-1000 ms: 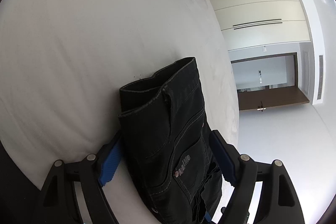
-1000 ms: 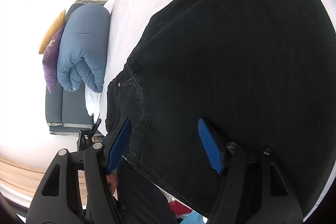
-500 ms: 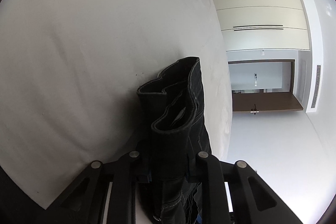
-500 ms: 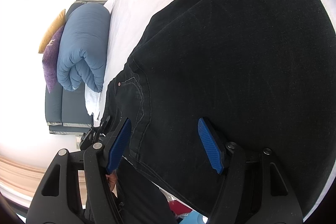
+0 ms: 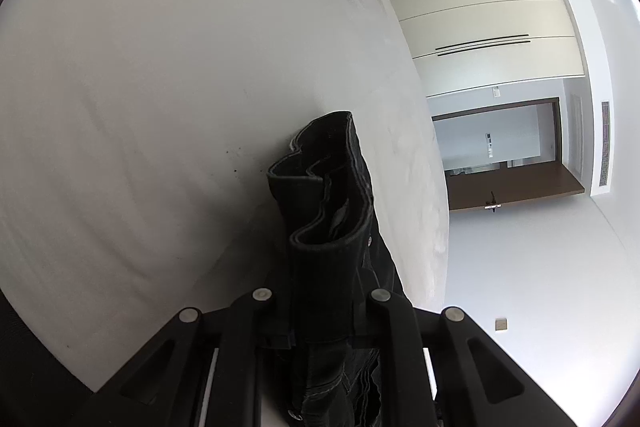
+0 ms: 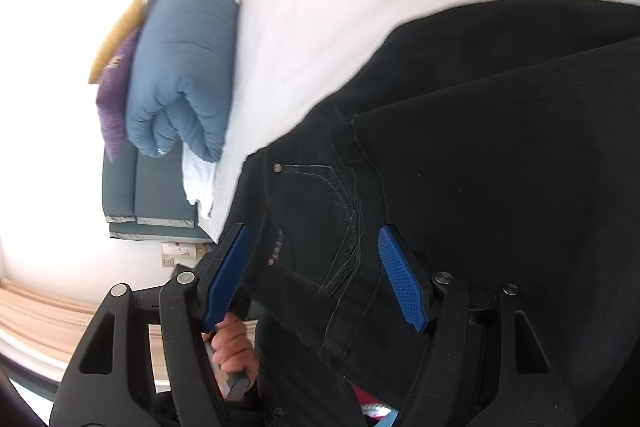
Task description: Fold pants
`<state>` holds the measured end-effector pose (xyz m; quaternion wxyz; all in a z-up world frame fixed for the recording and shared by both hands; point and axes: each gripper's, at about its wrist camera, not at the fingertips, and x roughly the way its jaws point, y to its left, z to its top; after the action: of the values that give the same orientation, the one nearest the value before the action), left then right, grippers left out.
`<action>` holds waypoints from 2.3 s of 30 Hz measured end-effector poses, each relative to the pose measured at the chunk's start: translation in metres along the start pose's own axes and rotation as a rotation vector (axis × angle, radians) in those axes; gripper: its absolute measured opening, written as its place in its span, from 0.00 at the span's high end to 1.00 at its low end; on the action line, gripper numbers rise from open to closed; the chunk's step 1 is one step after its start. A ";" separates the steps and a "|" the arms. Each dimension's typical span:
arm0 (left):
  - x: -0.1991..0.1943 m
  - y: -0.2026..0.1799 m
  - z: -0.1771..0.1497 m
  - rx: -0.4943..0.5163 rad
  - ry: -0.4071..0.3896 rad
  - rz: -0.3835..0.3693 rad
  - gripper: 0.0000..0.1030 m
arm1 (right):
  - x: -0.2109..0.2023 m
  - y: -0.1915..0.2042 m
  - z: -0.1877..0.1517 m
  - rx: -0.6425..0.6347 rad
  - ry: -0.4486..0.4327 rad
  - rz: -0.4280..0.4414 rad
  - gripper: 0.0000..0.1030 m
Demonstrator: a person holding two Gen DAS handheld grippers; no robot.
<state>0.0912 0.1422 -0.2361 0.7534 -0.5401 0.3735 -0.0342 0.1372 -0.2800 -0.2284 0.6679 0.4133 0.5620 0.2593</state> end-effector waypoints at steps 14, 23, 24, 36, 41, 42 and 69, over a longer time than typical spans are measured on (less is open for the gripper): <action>-0.002 -0.072 -0.014 0.247 -0.023 0.038 0.85 | 0.022 -0.009 -0.006 -0.036 -0.007 -0.139 0.37; 0.008 -0.160 -0.069 0.580 -0.008 0.067 0.85 | -0.009 -0.019 -0.005 0.042 -0.060 -0.055 0.27; 0.011 -0.170 -0.080 0.634 -0.002 0.073 0.85 | -0.019 -0.020 -0.004 0.062 -0.080 -0.036 0.23; 0.066 -0.183 -0.238 1.154 0.133 0.223 0.85 | -0.110 0.001 0.001 -0.048 -0.068 0.092 0.19; 0.074 -0.182 -0.268 1.312 0.137 0.271 0.85 | -0.098 0.008 -0.016 -0.125 -0.008 -0.014 0.19; 0.074 -0.183 -0.273 1.337 0.134 0.274 0.85 | -0.093 0.010 -0.021 -0.140 -0.005 -0.038 0.19; 0.115 -0.199 -0.353 1.607 0.285 0.208 0.84 | -0.162 -0.097 -0.004 -0.129 -0.142 -0.201 0.86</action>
<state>0.0322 -0.2711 -0.1778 0.8549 0.2110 0.3754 -0.2894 0.0837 -0.4606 -0.2233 0.7537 0.3283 0.5341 0.1969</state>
